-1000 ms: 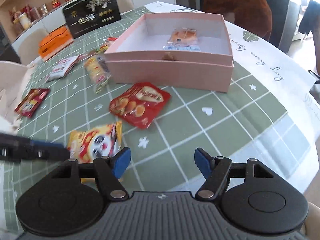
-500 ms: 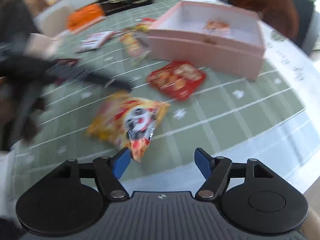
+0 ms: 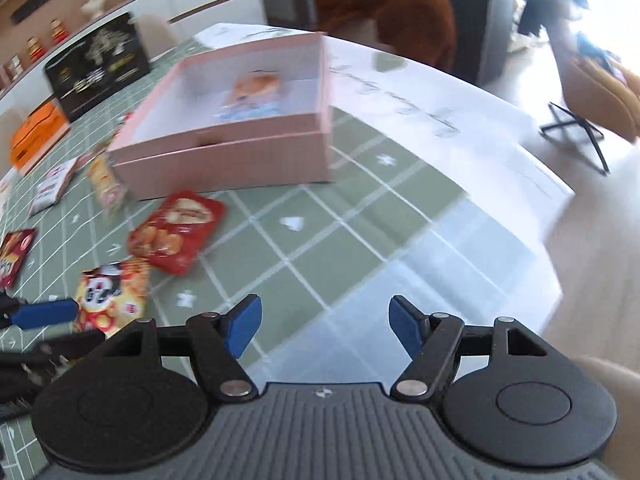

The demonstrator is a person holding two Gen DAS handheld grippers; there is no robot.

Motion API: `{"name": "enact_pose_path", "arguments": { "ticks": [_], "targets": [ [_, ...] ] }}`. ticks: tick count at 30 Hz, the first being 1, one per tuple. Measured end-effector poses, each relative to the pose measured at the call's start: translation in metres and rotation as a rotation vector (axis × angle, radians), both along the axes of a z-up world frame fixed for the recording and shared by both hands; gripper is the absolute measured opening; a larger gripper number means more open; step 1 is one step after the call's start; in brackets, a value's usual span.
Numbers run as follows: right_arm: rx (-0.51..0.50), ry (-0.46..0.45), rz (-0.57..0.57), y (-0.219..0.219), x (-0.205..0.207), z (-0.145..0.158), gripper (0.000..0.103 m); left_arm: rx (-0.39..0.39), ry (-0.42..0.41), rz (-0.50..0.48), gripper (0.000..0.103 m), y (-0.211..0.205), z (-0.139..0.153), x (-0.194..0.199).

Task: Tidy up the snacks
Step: 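Grasp the yellow panda bag with left gripper while right gripper grasps the red pastry bag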

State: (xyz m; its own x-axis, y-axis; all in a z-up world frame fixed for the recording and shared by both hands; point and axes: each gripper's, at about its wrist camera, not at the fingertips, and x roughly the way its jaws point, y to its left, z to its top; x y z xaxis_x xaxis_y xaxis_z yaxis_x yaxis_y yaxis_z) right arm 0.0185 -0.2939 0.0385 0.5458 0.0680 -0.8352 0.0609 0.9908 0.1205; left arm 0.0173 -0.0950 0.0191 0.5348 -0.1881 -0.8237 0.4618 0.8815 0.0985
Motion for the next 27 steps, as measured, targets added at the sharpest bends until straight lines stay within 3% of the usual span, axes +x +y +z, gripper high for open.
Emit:
{"name": "enact_pose_path", "arguments": {
  "ticks": [4,7,9,12,16,20,23,25,27],
  "targets": [
    [0.008,0.02,-0.041,-0.012,-0.009,-0.008,0.071,0.097,-0.04,-0.049,0.067,-0.021,-0.008,-0.004],
    [0.012,0.026,-0.058,-0.019,-0.017,-0.014,0.072,0.107,-0.024,-0.078,0.086,-0.028,-0.013,-0.004],
    [-0.005,0.021,-0.061,-0.018,-0.021,-0.015,0.072,0.106,-0.022,-0.095,0.092,-0.03,-0.016,-0.007],
    [-0.01,0.02,-0.063,-0.017,-0.024,-0.013,0.072,0.11,-0.045,-0.114,0.089,-0.028,-0.015,-0.011],
    [-0.004,0.019,-0.067,-0.016,-0.023,-0.013,0.072,0.046,-0.072,-0.005,0.081,0.003,-0.003,-0.011],
    [-0.002,0.011,-0.066,-0.015,-0.024,-0.013,0.072,-0.144,0.01,0.187,0.081,0.051,0.001,0.002],
    [-0.019,0.004,-0.057,-0.01,-0.022,-0.015,0.076,-0.252,0.092,0.229,0.08,0.058,-0.004,0.014],
    [-0.041,0.003,-0.047,-0.004,-0.02,-0.016,0.076,-0.264,0.101,0.202,0.08,0.049,-0.006,0.018],
    [-0.055,0.003,-0.03,0.002,-0.018,-0.016,0.076,-0.211,0.087,0.161,0.08,0.032,-0.013,0.022]
  ]
}}
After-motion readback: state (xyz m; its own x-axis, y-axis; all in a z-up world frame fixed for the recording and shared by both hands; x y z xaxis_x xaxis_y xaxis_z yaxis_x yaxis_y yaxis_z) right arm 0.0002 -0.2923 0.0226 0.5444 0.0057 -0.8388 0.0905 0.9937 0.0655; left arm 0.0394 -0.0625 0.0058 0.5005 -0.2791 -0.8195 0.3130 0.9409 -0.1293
